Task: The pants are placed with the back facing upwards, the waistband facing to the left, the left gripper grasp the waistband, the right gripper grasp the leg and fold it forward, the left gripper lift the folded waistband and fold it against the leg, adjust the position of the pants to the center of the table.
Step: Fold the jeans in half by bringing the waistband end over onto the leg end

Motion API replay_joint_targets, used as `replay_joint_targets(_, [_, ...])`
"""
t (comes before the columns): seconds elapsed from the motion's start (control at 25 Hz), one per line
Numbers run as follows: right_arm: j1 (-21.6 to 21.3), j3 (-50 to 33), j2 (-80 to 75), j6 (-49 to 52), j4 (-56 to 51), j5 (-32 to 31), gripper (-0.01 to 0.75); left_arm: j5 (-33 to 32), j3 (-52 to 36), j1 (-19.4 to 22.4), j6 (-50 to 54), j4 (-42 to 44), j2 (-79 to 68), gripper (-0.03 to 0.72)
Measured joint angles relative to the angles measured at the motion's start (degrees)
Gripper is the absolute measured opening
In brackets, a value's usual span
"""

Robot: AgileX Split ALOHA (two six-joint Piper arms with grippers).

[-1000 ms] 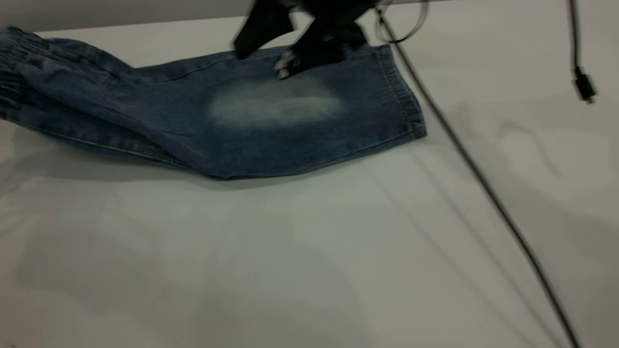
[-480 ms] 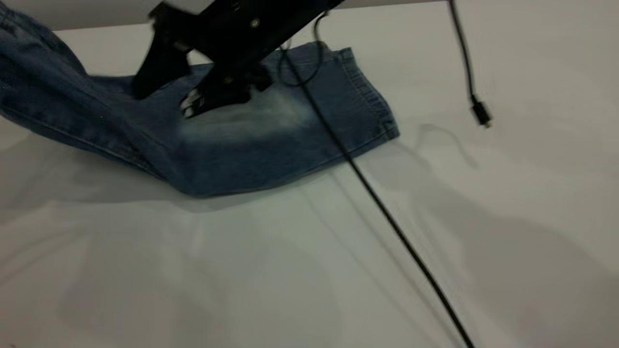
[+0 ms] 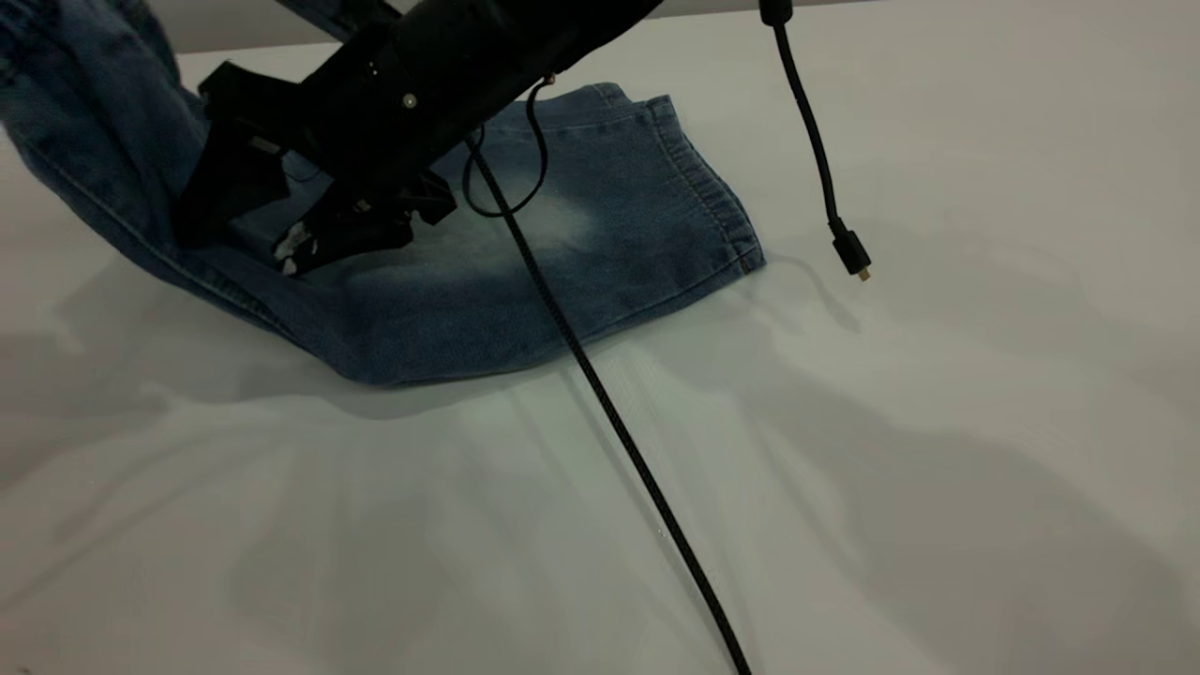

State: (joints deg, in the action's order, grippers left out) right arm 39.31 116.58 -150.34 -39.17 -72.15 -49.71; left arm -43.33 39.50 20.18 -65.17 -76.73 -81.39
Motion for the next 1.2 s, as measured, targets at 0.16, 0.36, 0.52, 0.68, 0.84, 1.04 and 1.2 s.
replay_joint_targets(0.16, [1.4, 0.0, 0.0, -0.2, 0.0, -0.5, 0.477, 2.8, 0.0, -4.1, 0.0, -0.3, 0.0, 0.101])
replay_joint_targets(0.36, [0.3, 0.0, 0.2, -0.2, 2.7, -2.6, 0.477, 3.5, 0.0, -5.0, -0.1, -0.4, -0.1, 0.101])
replay_joint_targets(0.52, [-1.8, 0.0, 1.0, 0.3, 5.1, -4.9, 0.477, 3.5, 0.0, -5.0, -0.3, -0.3, -0.1, 0.101])
replay_joint_targets(0.68, [-4.2, 0.1, 2.2, 1.2, 8.1, -7.4, 0.477, 3.5, 0.0, -5.0, -0.8, 0.1, -0.1, 0.101])
replay_joint_targets(0.84, [-6.3, 1.0, 2.5, 1.6, 11.0, -9.8, 0.477, 3.5, 0.0, -5.0, -0.9, 0.1, -0.1, 0.101])
replay_joint_targets(1.04, [-6.9, 1.0, 2.4, 2.9, 18.2, -8.6, 0.477, 2.7, 0.0, -5.0, -0.9, 0.0, -0.1, 0.101])
replay_joint_targets(1.2, [-6.8, 1.0, 2.1, 6.8, 26.5, -3.9, 0.477, -0.6, 0.1, -5.0, -1.9, -2.6, -0.1, 0.101])
